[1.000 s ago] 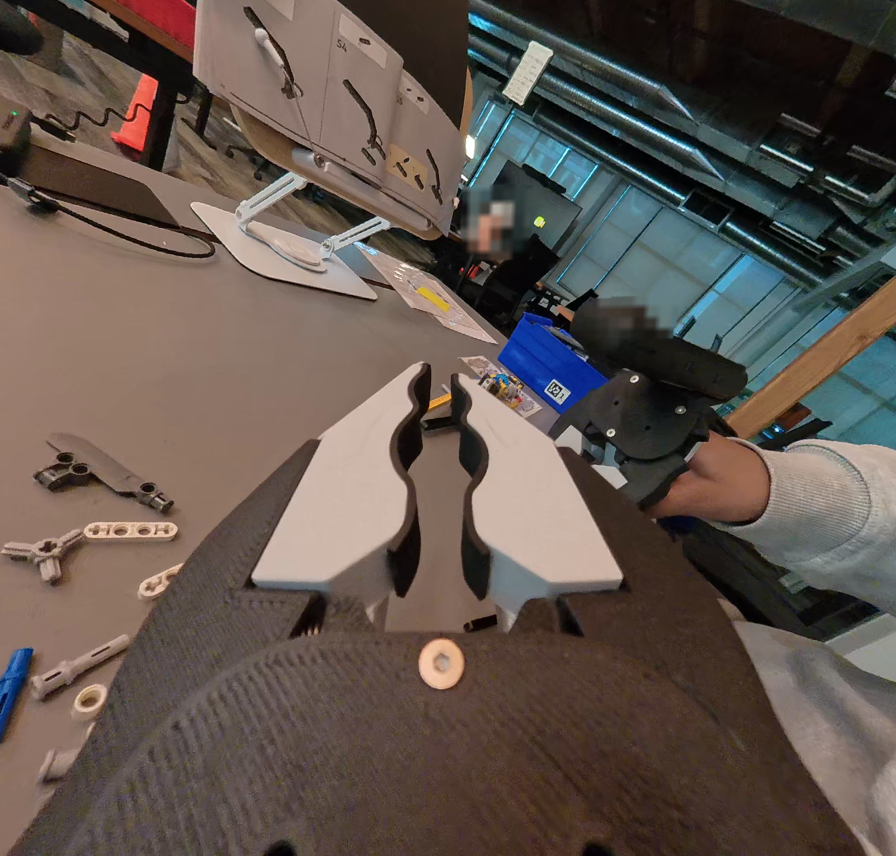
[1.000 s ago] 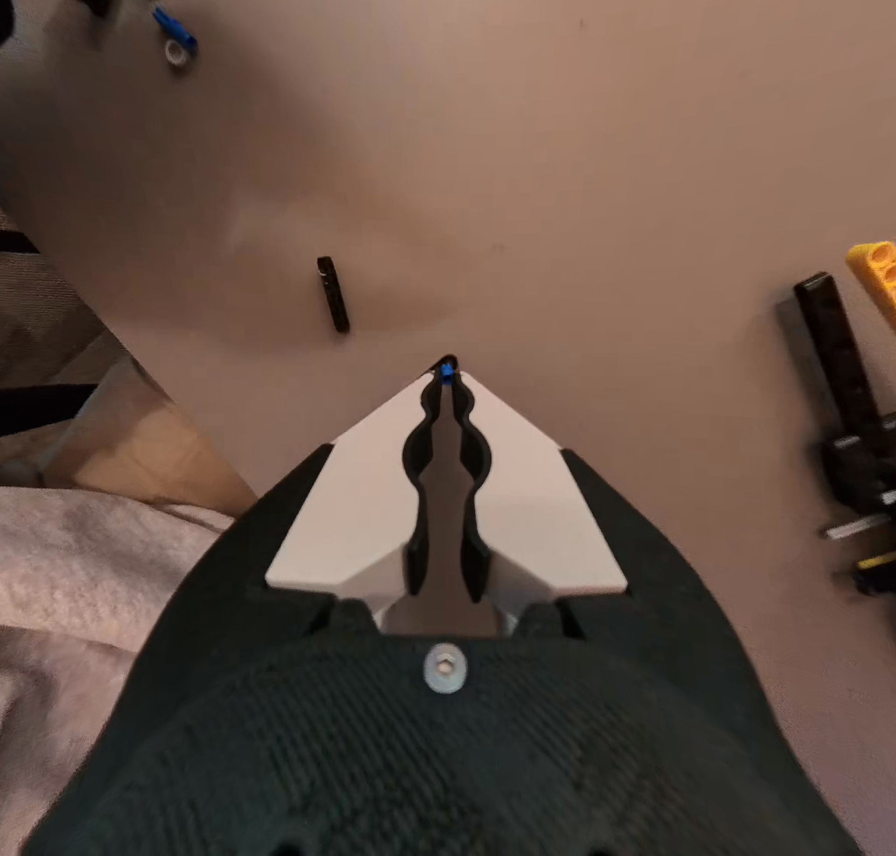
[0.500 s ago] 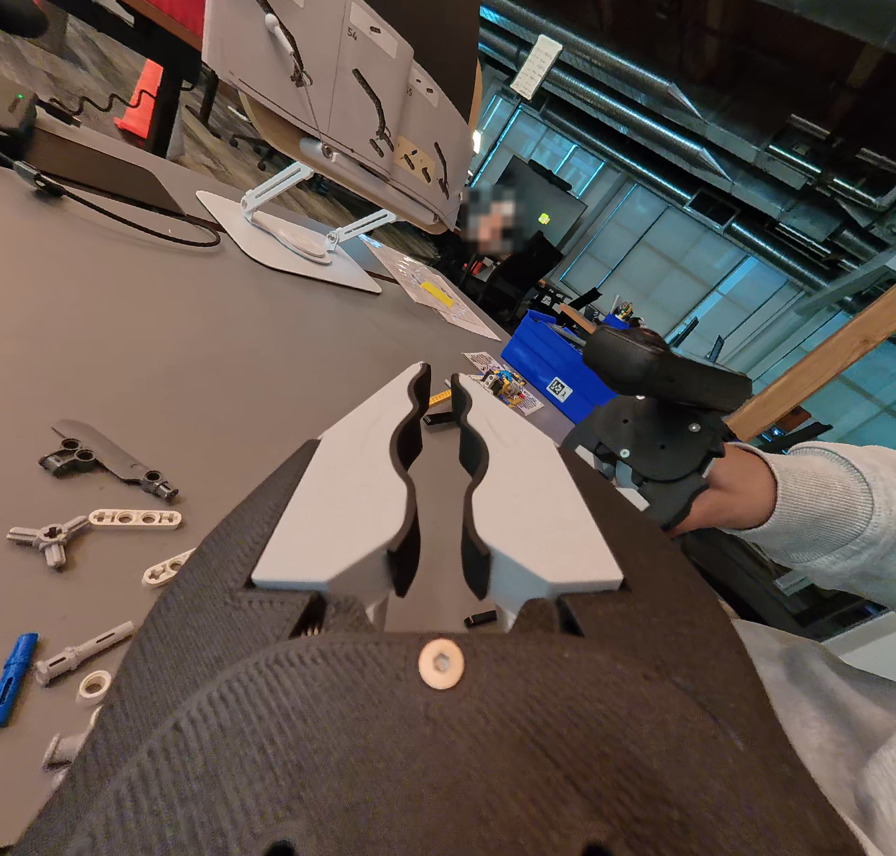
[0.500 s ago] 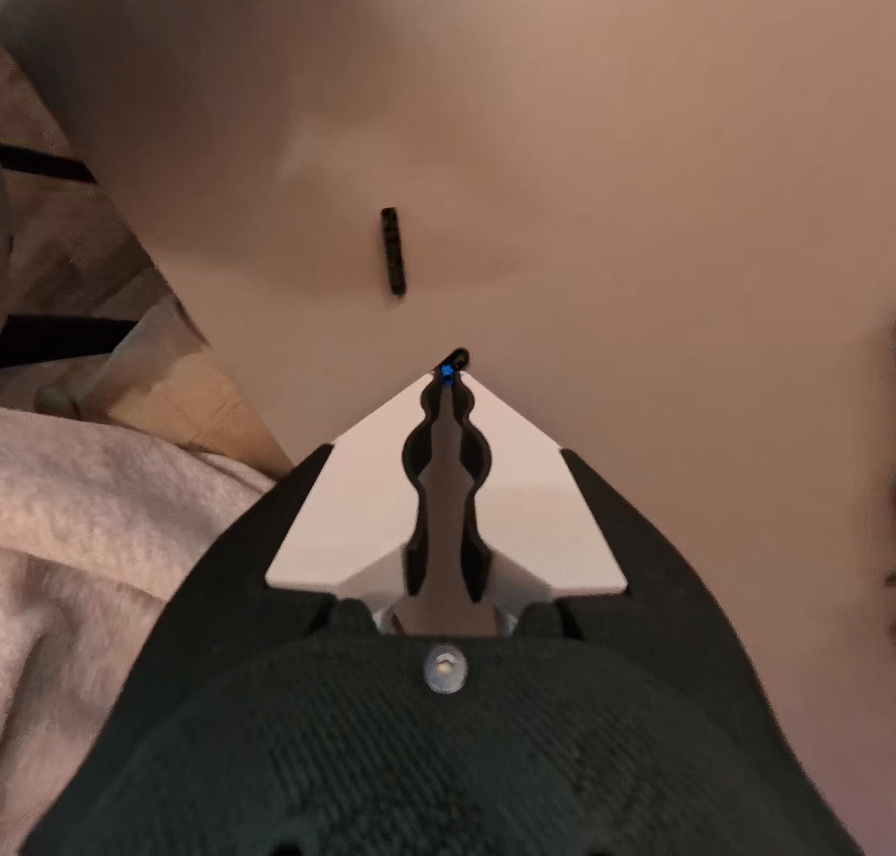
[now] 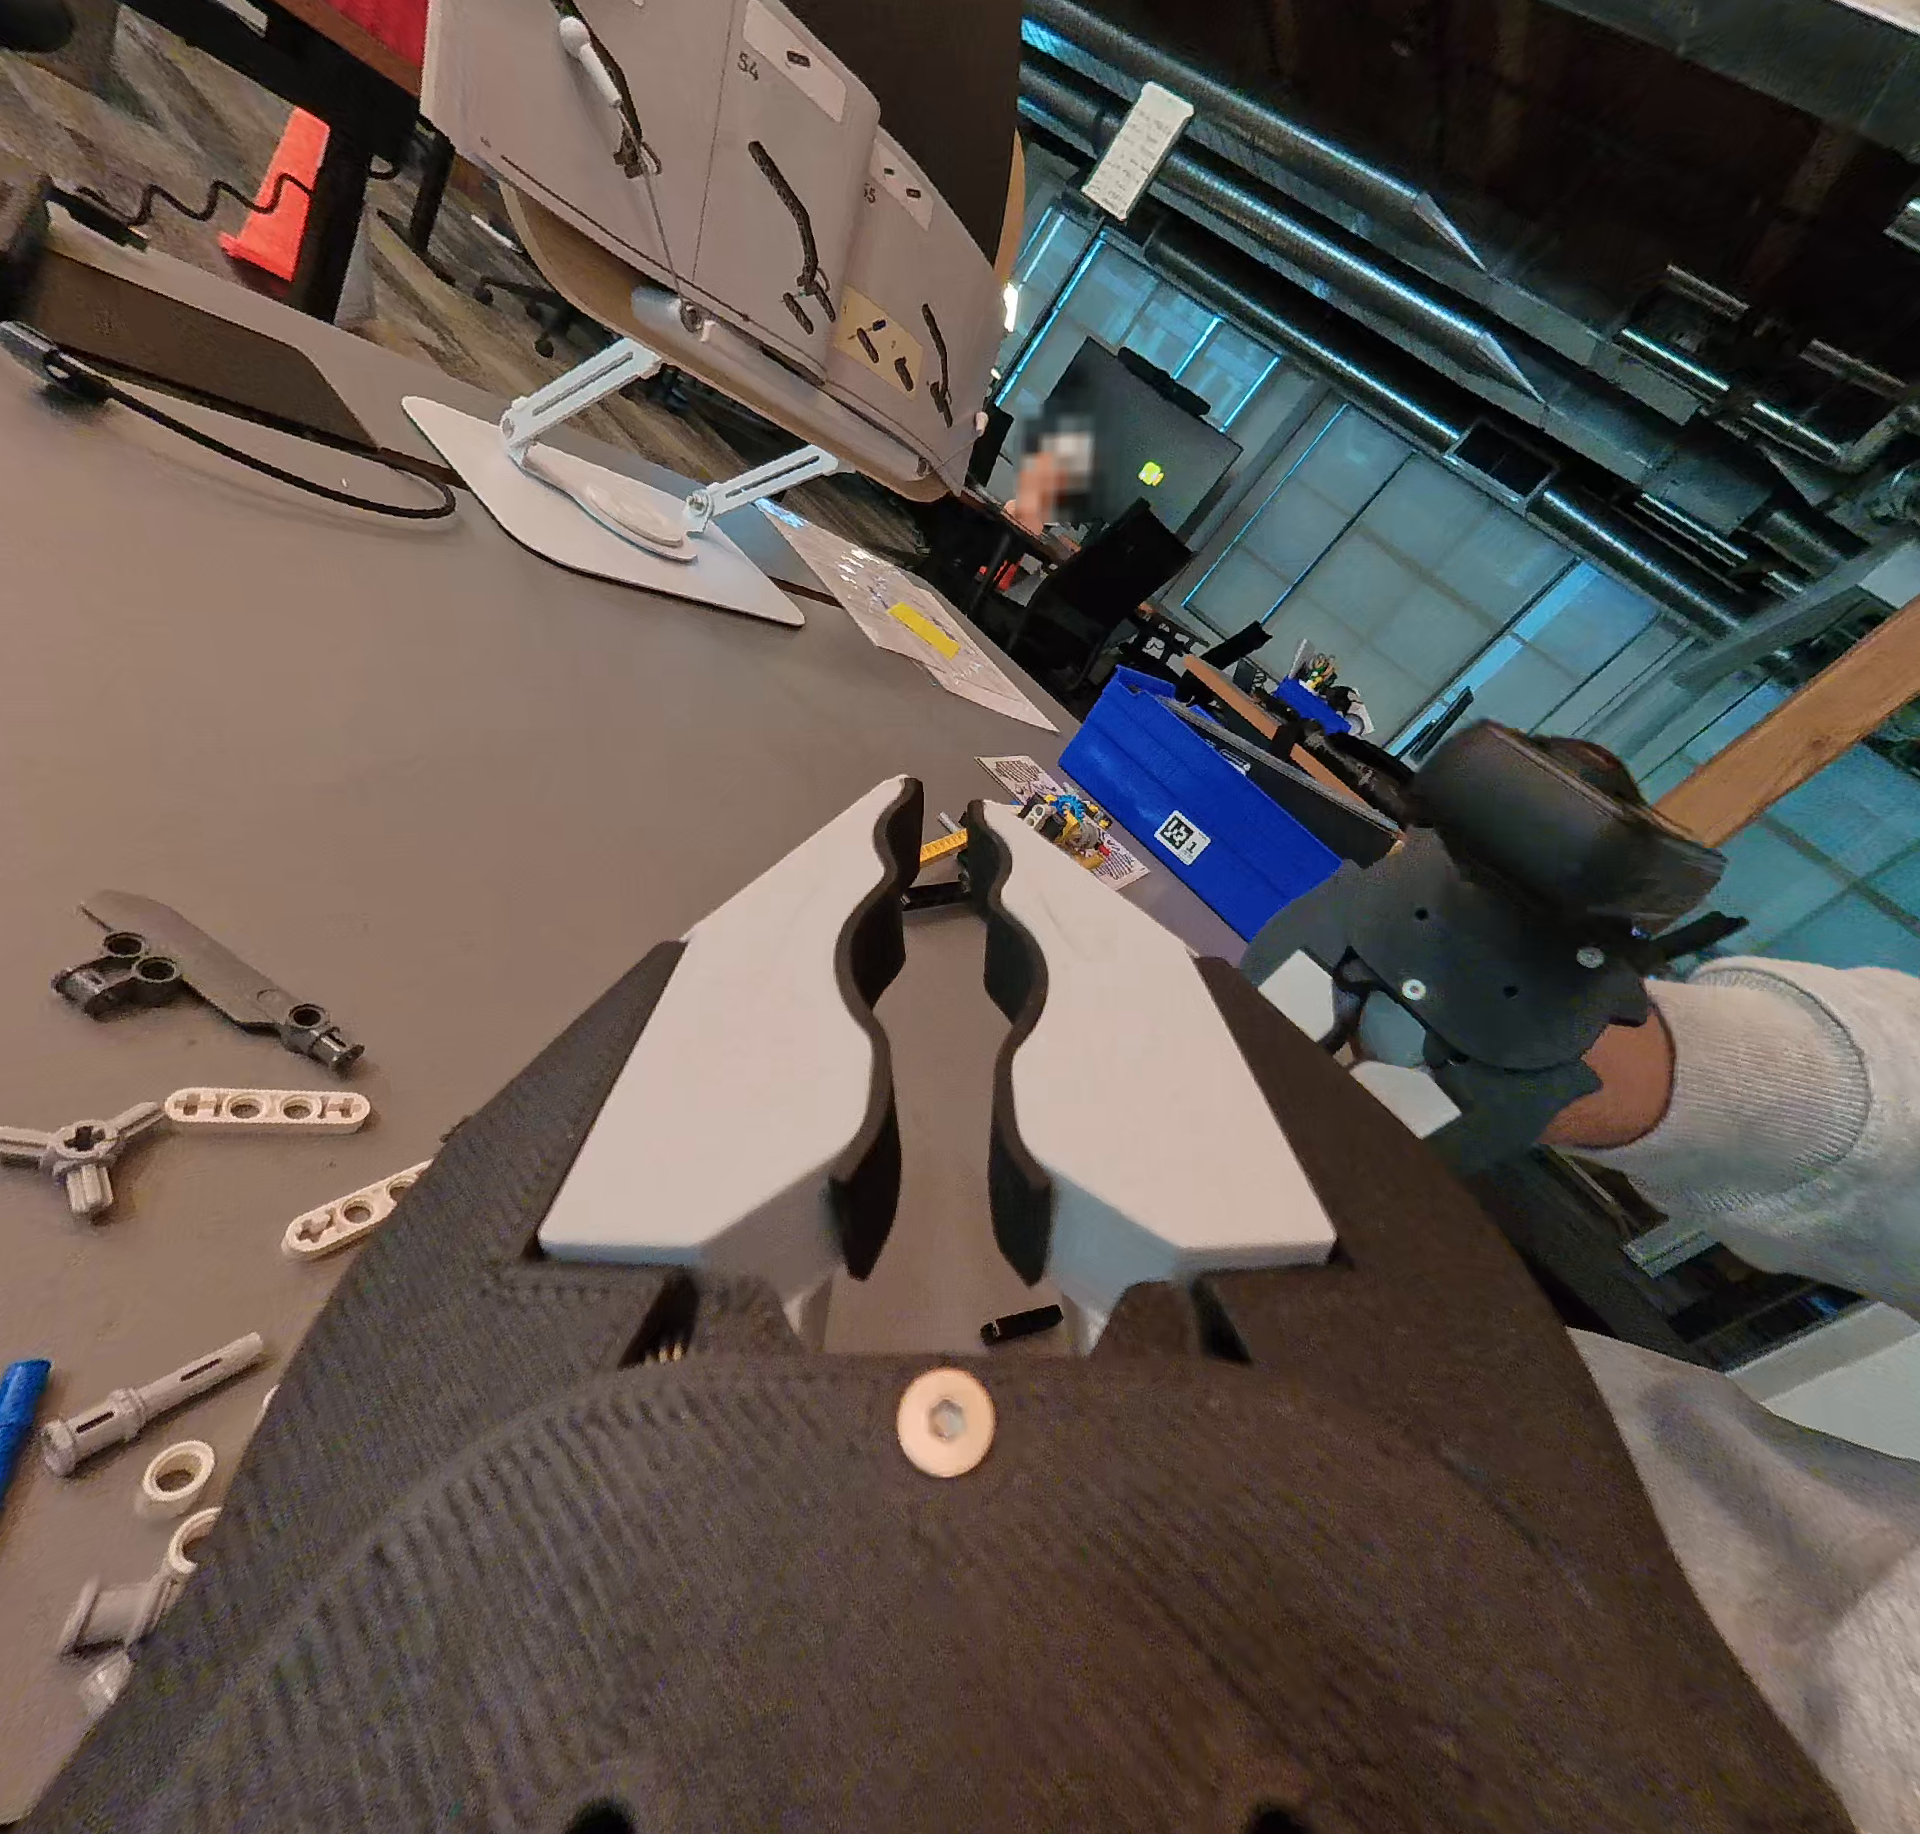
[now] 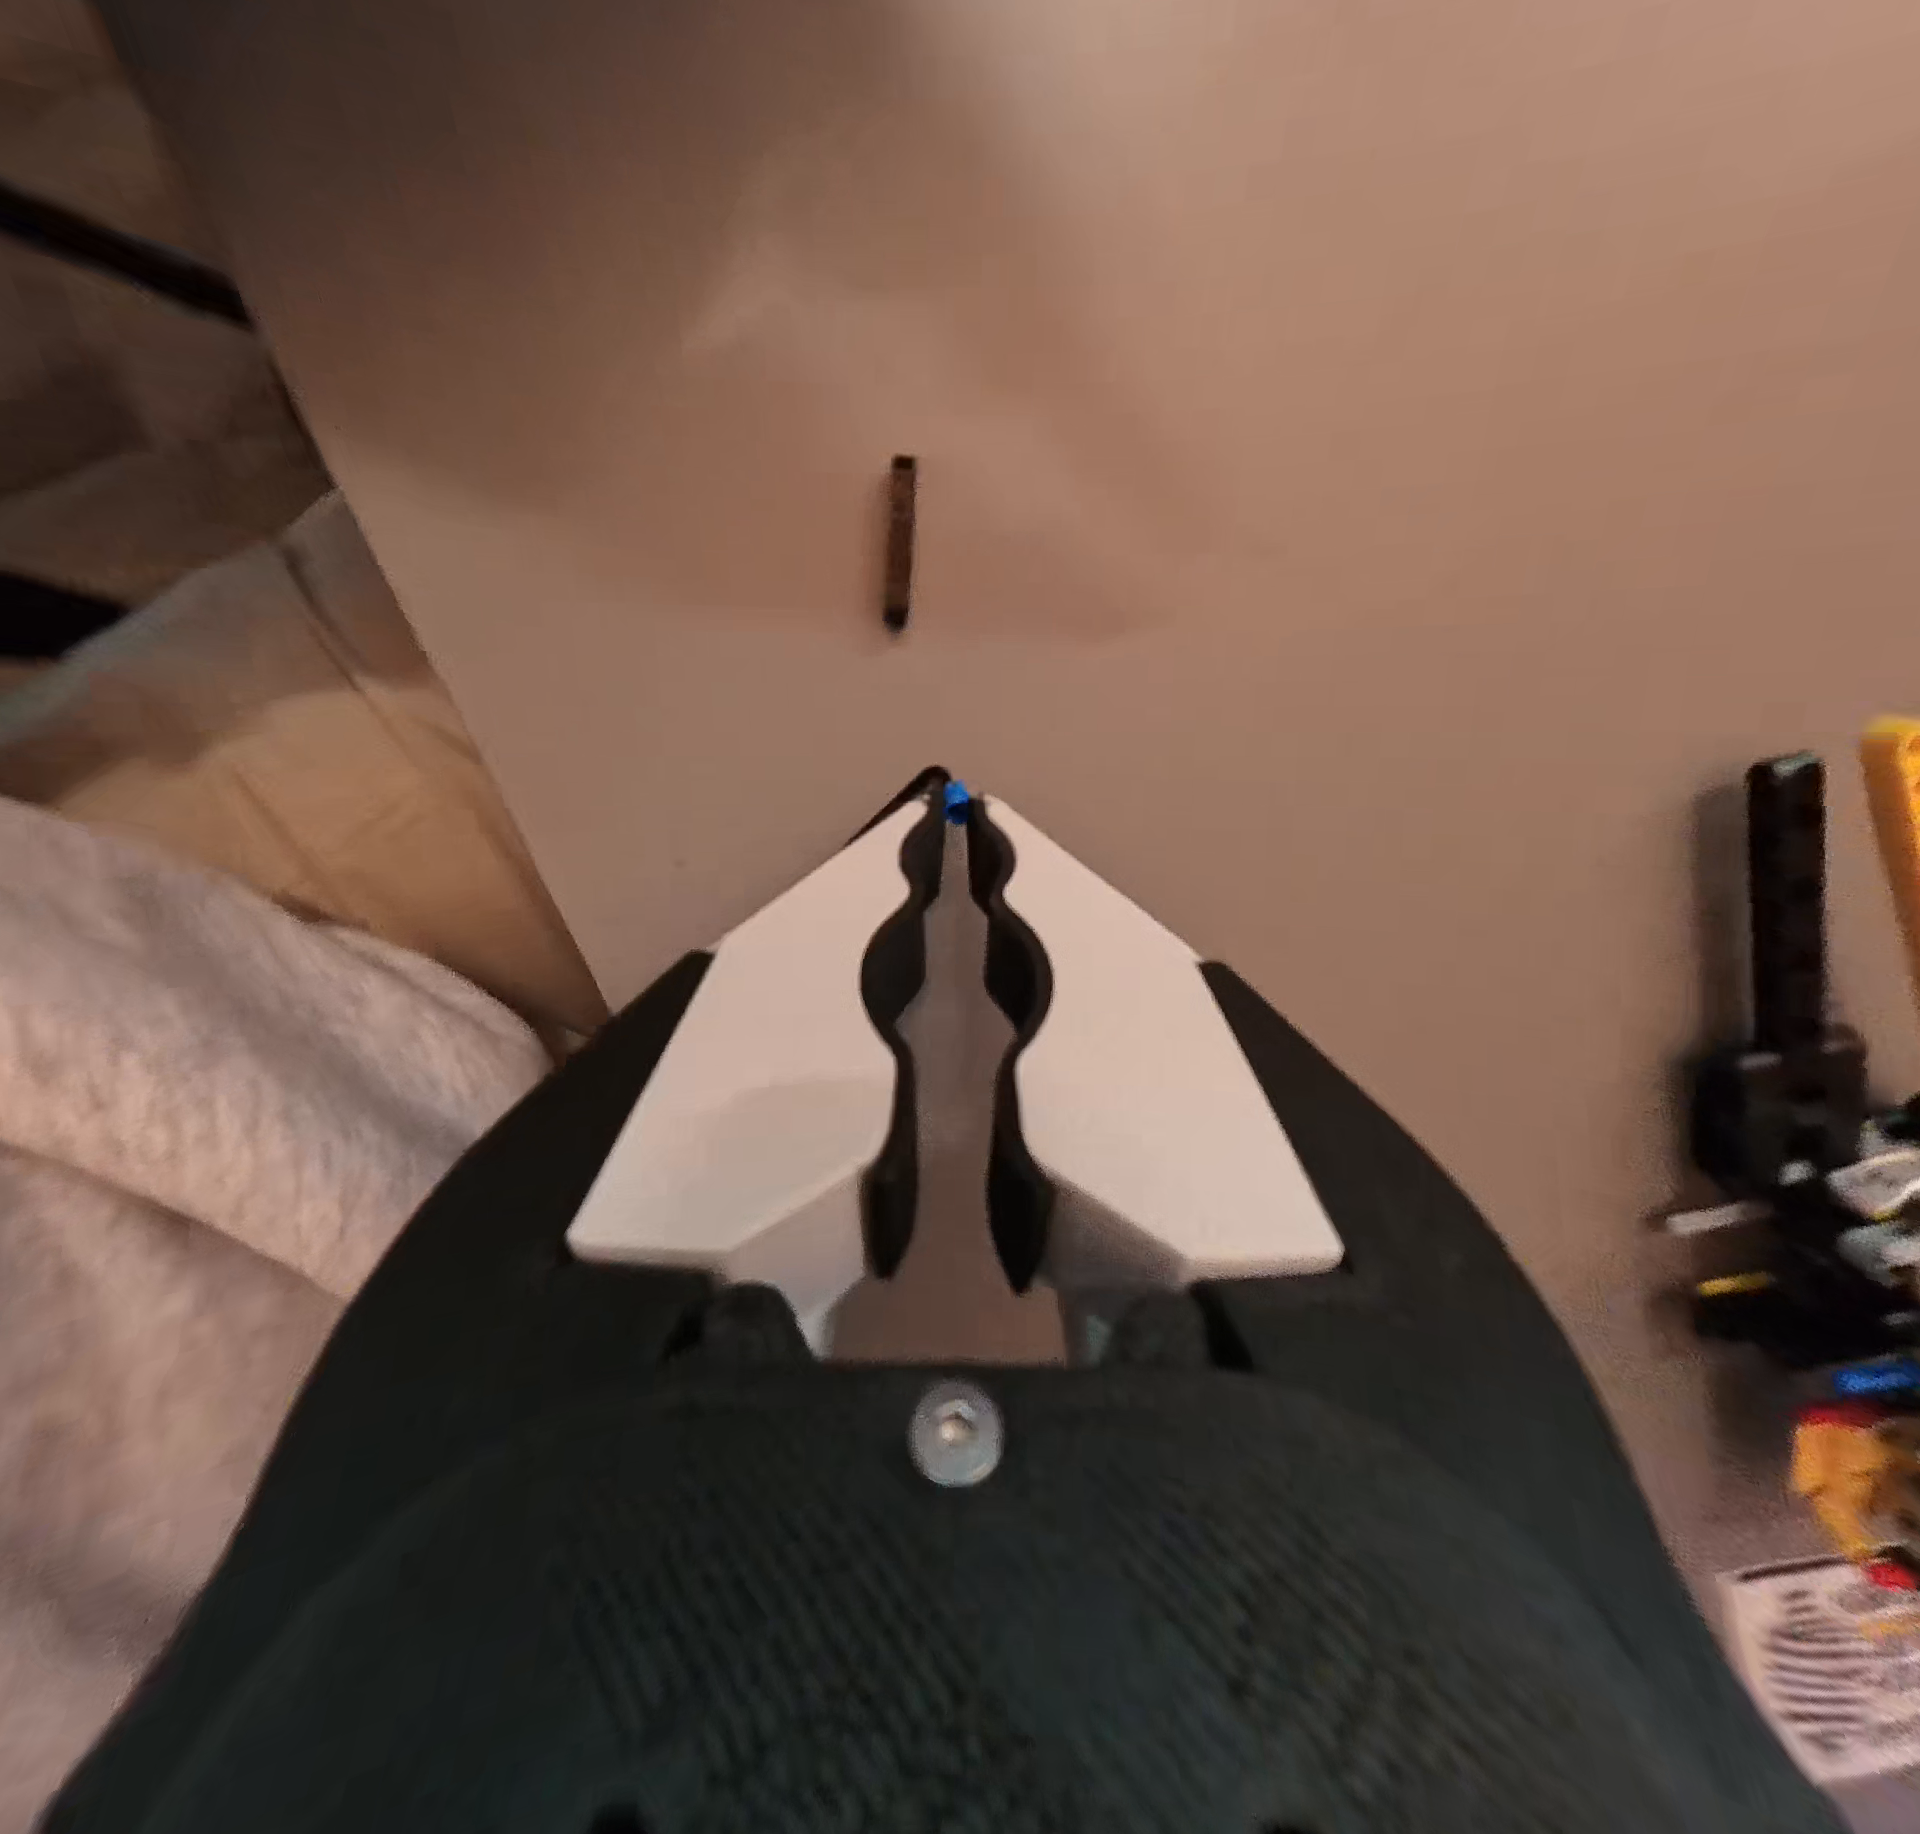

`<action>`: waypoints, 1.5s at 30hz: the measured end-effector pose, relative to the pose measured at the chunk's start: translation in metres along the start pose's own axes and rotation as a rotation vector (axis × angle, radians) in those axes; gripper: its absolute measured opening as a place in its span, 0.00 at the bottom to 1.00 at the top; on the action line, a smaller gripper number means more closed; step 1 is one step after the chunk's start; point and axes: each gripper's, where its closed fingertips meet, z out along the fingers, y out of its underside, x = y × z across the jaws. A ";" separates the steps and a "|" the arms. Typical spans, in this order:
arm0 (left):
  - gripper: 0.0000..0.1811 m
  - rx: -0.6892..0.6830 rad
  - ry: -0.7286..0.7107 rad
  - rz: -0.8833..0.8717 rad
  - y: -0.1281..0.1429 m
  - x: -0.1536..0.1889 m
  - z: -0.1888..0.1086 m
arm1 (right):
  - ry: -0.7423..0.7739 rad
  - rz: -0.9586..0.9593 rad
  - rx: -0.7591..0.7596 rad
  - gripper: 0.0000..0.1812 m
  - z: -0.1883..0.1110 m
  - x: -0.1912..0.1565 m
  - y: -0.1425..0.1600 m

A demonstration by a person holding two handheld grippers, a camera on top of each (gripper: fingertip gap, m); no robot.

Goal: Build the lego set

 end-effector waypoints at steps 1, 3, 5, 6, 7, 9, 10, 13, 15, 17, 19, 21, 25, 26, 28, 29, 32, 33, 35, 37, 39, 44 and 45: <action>0.03 -0.001 -0.002 0.000 0.000 -0.001 0.000 | 0.000 0.058 0.010 0.02 0.001 0.001 -0.001; 0.03 0.001 -0.005 -0.004 0.000 -0.001 -0.001 | 0.009 0.154 0.014 0.02 0.002 0.002 0.000; 0.03 0.004 -0.004 -0.008 0.000 -0.001 -0.001 | 0.031 0.220 0.018 0.02 0.001 0.002 0.001; 0.03 0.004 -0.004 -0.009 -0.001 -0.001 -0.001 | 0.037 0.241 0.021 0.02 0.001 0.001 0.002; 0.03 0.004 -0.002 -0.011 -0.001 -0.001 -0.001 | 0.043 0.258 0.023 0.02 0.001 0.000 0.003; 0.03 0.005 0.003 -0.015 -0.001 -0.001 -0.001 | 0.048 0.287 0.026 0.02 0.002 -0.003 0.005; 0.03 0.005 0.006 -0.016 0.000 0.000 0.000 | 0.046 0.300 0.031 0.02 0.002 -0.005 0.004; 0.03 -0.002 0.009 -0.014 0.001 0.001 0.001 | 0.052 0.334 0.053 0.02 0.006 -0.008 0.005; 0.03 -0.006 0.008 -0.012 0.002 0.002 0.001 | 0.068 0.348 0.061 0.02 0.006 -0.007 0.006; 0.03 -0.004 0.006 -0.012 0.001 0.002 0.001 | 0.072 0.358 0.075 0.02 0.005 -0.007 0.005; 0.03 0.001 0.009 -0.014 0.000 0.002 0.001 | 0.081 0.361 0.088 0.02 0.005 -0.005 0.004; 0.03 0.000 0.011 -0.016 0.001 0.002 0.001 | 0.083 0.365 0.095 0.02 0.005 -0.003 0.003; 0.03 -0.005 0.006 -0.010 0.001 0.002 0.001 | 0.080 0.373 0.086 0.02 0.010 -0.004 0.004; 0.03 -0.006 0.005 -0.009 0.001 0.002 0.001 | 0.093 0.373 0.082 0.02 0.010 -0.003 0.005; 0.03 -0.004 0.004 -0.009 0.001 0.002 0.001 | 0.095 0.374 0.077 0.02 0.010 -0.003 0.005; 0.03 -0.002 0.005 -0.011 0.001 0.002 0.001 | 0.090 0.375 0.076 0.02 0.010 -0.004 0.005; 0.03 -0.003 0.011 -0.015 0.001 0.002 0.001 | 0.094 0.377 0.070 0.02 0.011 -0.004 0.006; 0.03 -0.004 0.010 -0.014 0.001 0.002 0.002 | 0.092 0.379 0.066 0.02 0.011 -0.004 0.006; 0.03 -0.007 0.011 -0.011 0.002 0.003 0.002 | 0.091 0.382 0.052 0.02 0.011 -0.004 0.006; 0.03 -0.009 0.009 -0.009 0.002 0.003 0.002 | 0.094 0.380 0.033 0.02 0.011 -0.004 0.006; 0.03 -0.008 0.008 -0.009 0.002 0.003 0.002 | 0.101 0.372 0.020 0.02 0.011 -0.004 0.006; 0.03 -0.004 0.008 -0.011 0.001 0.002 0.001 | 0.097 0.369 -0.002 0.02 0.012 -0.004 0.005; 0.03 -0.004 0.008 -0.011 0.001 0.002 0.001 | 0.095 0.366 -0.008 0.02 0.012 -0.004 0.005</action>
